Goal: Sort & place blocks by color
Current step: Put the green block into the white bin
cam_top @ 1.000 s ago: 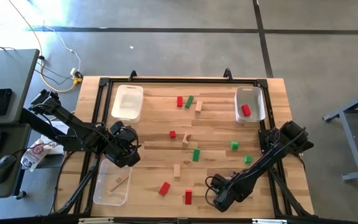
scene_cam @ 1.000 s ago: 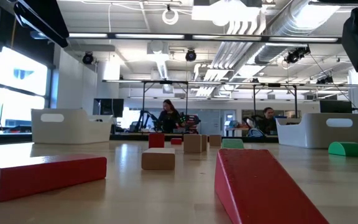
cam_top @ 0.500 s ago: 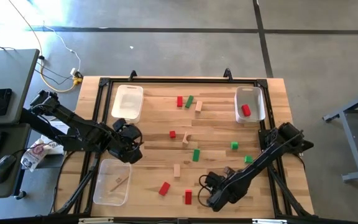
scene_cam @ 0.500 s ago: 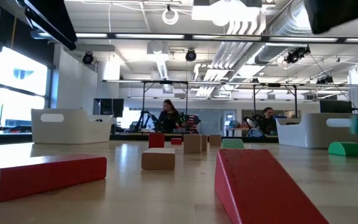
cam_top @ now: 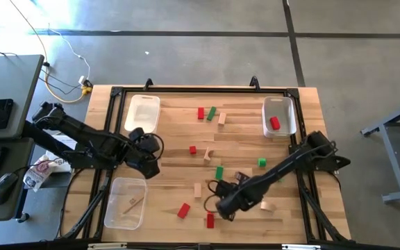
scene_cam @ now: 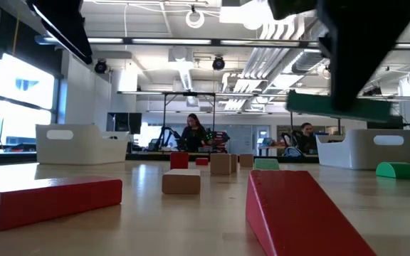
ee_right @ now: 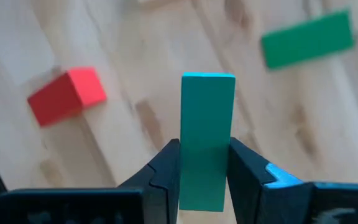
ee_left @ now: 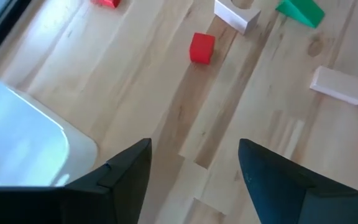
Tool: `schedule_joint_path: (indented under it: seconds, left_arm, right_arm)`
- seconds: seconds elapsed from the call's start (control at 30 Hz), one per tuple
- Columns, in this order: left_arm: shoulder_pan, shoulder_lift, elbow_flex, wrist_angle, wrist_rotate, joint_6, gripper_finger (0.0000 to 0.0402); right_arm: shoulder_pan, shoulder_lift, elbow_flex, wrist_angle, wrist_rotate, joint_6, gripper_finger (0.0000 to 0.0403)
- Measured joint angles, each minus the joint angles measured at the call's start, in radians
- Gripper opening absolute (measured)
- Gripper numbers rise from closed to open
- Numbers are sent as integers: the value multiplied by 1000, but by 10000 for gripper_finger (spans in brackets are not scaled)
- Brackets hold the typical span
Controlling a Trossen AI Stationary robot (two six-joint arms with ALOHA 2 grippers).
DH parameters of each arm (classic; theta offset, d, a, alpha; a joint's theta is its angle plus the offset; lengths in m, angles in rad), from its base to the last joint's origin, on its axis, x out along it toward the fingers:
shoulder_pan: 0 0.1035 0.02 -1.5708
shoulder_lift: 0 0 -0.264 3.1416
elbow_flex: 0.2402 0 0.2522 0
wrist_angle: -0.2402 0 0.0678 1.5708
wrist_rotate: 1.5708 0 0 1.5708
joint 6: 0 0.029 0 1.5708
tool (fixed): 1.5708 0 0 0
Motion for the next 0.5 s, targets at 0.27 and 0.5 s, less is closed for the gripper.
schedule_joint_path:
  seconds: [0.27, 0.5]
  left_arm:
    - [28, 0, 0, 75, -38, 182, 229]
    - [46, 0, 0, 195, -44, 358, 229]
  right_arm:
    - [-118, -2, 95, -52, 13, -225, 82]
    - [-198, -2, 188, -91, 33, -403, 82]
